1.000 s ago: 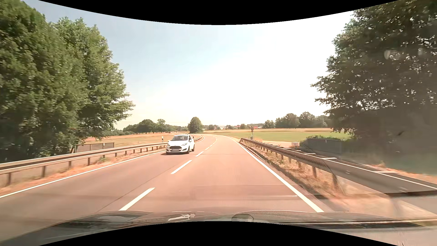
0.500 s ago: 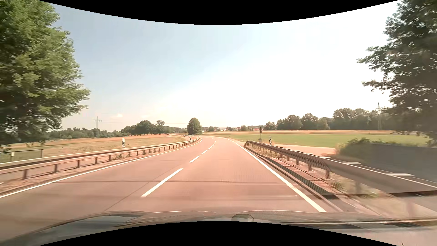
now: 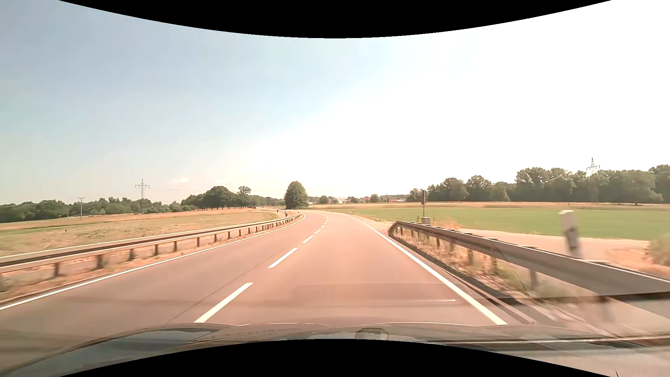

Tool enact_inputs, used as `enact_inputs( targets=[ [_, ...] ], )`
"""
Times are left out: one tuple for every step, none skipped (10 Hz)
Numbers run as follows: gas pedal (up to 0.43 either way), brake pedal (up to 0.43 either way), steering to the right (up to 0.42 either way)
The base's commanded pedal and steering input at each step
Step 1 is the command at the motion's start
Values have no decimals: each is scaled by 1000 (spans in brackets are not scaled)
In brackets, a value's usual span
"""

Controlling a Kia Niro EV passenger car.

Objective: Follow the waypoints while adhering to traffic rules and regulations

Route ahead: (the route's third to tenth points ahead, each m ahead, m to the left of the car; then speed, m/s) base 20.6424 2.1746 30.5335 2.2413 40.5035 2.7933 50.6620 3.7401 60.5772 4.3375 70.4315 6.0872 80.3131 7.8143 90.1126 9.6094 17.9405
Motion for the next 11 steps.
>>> enact_inputs(
  targets=[
    [138,0,-1],
    [118,0,-1],
    [118,0,-1],
    [110,0,-2],
    [87,0,-2],
    [79,0,-2],
    [79,0,-3],
    [79,0,-3],
    [79,0,-4],
    [79,0,-4],
    [67,0,-4]
  ],
)
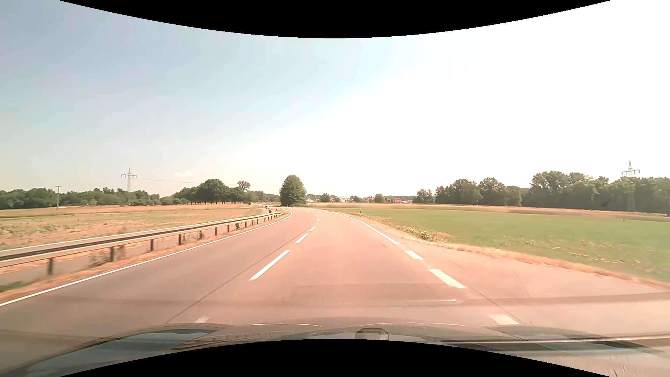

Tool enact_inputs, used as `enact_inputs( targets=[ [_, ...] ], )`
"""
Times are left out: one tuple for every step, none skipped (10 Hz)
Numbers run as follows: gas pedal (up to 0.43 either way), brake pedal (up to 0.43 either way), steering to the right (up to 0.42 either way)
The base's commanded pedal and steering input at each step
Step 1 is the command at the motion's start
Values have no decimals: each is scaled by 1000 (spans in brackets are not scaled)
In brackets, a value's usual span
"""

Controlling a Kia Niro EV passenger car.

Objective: Follow the waypoints while adhering to traffic rules and regulations

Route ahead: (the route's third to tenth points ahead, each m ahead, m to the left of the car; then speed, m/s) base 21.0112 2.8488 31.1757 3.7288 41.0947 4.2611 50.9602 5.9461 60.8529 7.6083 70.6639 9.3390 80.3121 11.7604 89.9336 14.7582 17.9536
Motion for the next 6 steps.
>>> enact_inputs(
  targets=[
    [67,0,-5],
    [67,0,-6],
    [67,0,-7],
    [67,0,-8],
    [67,0,-9],
    [67,0,-10]
  ],
)
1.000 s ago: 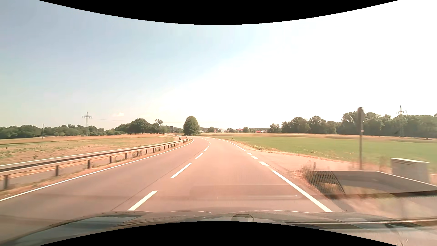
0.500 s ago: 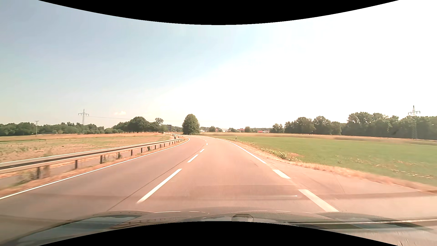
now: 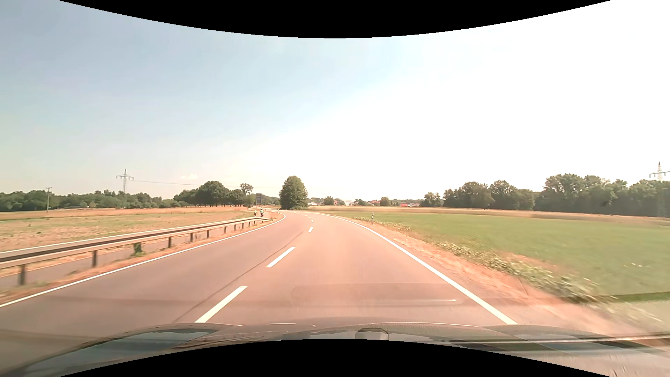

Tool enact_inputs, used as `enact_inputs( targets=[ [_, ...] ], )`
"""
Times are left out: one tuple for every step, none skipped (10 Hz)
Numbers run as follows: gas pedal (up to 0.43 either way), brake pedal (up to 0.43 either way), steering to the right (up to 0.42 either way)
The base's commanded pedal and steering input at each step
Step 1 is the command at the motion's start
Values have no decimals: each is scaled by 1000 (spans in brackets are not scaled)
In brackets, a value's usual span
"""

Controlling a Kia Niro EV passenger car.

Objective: Follow the waypoints while adhering to traffic rules and regulations

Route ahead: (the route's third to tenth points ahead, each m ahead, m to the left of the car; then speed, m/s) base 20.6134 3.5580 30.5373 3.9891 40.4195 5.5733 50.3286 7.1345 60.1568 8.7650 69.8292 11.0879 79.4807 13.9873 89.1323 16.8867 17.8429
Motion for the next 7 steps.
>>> enact_inputs(
  targets=[
    [79,0,-11],
    [79,0,-14],
    [79,0,-16],
    [87,0,-17],
    [98,0,-17],
    [110,0,-18],
    [110,0,-18]
  ],
)
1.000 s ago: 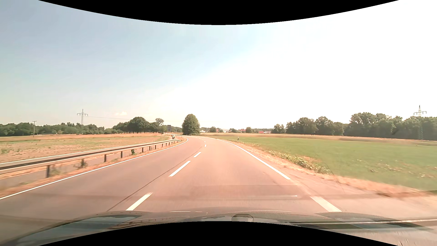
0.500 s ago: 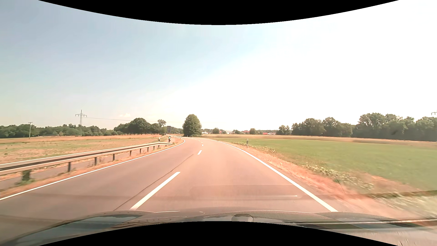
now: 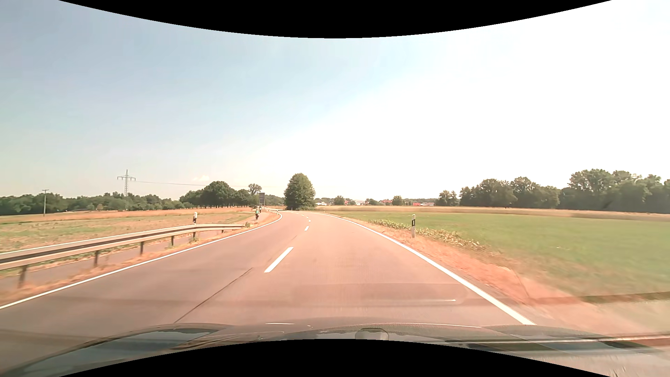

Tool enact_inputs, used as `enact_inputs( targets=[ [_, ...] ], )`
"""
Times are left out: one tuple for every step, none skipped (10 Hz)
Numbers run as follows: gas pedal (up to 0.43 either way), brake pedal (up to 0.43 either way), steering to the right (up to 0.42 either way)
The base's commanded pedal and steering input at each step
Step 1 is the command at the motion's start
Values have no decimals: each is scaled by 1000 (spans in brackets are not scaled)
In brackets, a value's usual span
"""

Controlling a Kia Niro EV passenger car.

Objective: Follow the waypoints while adhering to traffic rules and regulations

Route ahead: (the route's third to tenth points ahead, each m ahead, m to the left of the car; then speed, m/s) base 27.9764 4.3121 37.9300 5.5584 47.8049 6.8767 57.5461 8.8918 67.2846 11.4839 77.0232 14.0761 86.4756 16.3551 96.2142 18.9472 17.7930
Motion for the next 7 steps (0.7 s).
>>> enact_inputs(
  targets=[
    [110,0,-18],
    [118,0,-18],
    [118,0,-19],
    [118,0,-20],
    [118,0,-21],
    [118,0,-21],
    [118,0,-21]
  ],
)
